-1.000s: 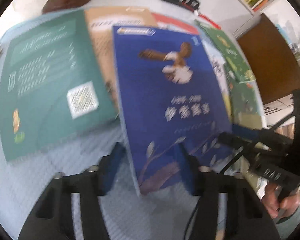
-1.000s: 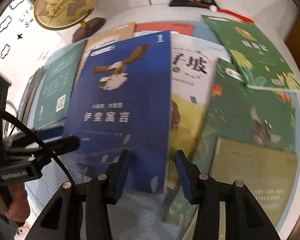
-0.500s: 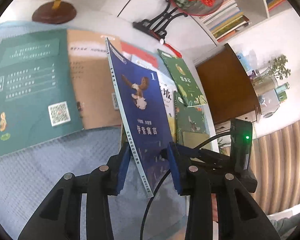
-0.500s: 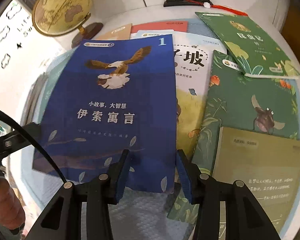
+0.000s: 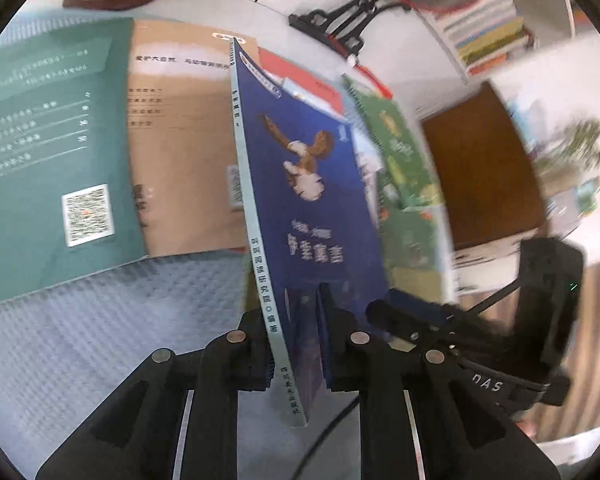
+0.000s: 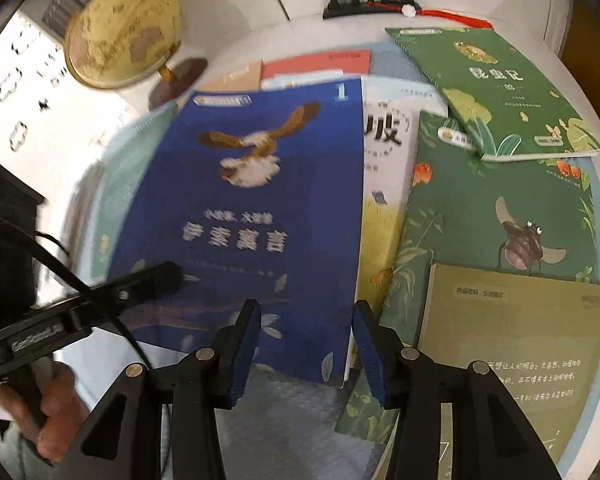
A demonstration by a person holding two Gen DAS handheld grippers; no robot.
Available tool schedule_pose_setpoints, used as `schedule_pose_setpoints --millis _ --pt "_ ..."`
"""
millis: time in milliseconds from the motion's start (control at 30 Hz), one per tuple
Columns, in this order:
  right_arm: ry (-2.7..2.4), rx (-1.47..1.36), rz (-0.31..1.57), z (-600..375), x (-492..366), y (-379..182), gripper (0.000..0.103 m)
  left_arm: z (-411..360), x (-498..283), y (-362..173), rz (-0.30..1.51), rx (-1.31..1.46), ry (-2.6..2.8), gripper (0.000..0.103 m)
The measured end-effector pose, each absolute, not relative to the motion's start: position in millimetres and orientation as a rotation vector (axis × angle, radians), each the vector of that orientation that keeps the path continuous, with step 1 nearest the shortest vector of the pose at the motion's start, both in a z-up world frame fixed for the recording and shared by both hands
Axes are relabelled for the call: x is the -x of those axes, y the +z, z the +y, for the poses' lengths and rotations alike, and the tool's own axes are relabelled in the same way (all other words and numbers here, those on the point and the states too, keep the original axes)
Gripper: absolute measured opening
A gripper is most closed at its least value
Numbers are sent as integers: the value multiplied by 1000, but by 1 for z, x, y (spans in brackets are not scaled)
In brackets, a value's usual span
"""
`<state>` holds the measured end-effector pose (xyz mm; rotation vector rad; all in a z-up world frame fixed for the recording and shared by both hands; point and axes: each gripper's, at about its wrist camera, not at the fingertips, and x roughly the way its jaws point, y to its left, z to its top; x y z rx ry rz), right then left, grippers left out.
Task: Organize books
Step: 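Close the left gripper on the blue book's spine while the right gripper grips its edge, then lift the blue book with both grippers and carry it to the blue book stack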
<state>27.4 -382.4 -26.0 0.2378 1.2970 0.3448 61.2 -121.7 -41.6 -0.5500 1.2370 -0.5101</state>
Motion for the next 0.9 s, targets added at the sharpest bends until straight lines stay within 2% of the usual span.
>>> schedule_pose_setpoints --millis 67,200,533,567,600,633,700,767,900 --pt "362 -285 1277 -392 -29 -15 50 -111 -64 -37 1219 666 -551 14" --pt "420 -442 1265 -414 -31 -12 69 -107 -74 -31 1197 821 -628 14" --pt "516 -936 1298 -444 -29 -71 71 -108 -81 -39 1233 980 -663 14" --pt "529 -953 1284 -443 -29 -72 68 -108 -80 -40 1238 981 -661 14" --pt "549 -962 1270 -441 -29 -70 60 -107 -81 -41 1240 969 -649 14" --pt "551 -956 1270 -439 -30 -69 58 -106 -81 -41 1243 951 -633 14" --pt "527 -893 1268 -434 -32 -63 42 -104 -81 -42 1259 899 -594 14" --pt "526 -835 1257 -432 -30 -55 32 -105 -79 -43 1284 800 -545 12" --pt "509 -610 1229 -415 -29 -30 29 -125 -68 -35 1301 531 -481 12"
